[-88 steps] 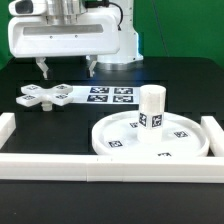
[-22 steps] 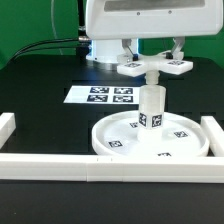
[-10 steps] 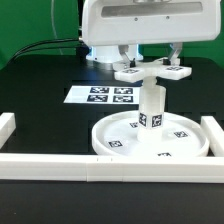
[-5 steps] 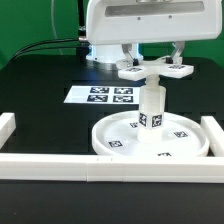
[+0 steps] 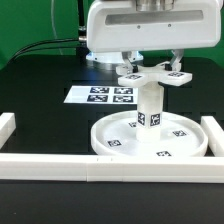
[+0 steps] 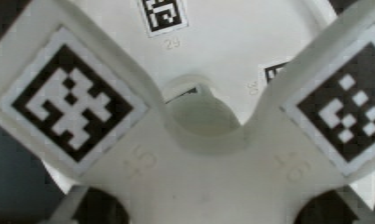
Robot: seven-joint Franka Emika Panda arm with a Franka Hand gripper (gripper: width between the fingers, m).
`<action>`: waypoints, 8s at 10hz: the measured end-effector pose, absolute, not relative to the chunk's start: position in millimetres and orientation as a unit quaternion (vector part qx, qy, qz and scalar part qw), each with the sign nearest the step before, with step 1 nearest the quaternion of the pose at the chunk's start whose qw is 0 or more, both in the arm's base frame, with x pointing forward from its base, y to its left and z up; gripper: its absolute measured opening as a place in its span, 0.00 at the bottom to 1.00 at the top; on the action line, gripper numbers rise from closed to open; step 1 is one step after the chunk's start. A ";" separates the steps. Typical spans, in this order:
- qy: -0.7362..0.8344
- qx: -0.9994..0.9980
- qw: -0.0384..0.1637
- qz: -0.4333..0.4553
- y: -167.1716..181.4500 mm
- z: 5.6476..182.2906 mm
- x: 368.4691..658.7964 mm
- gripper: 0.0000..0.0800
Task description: Assemble round table
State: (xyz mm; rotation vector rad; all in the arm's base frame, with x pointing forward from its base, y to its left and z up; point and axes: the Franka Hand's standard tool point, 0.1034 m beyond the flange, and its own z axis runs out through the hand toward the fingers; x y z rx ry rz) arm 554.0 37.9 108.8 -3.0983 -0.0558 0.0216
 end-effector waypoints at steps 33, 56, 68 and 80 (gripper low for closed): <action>0.799 -0.599 0.047 0.026 41.3 103.0 561.2 0.63; 0.102 -0.994 0.048 -0.015 64.9 129.8 565.0 0.81; -0.382 -0.924 0.012 -0.020 50.5 125.1 565.8 0.81; -0.618 -0.786 -0.013 0.005 35.9 109.1 566.5 0.81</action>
Offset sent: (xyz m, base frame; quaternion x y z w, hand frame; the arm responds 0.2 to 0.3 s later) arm 0.0038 0.0046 -0.0161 0.0254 0.0159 -0.0021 0.9995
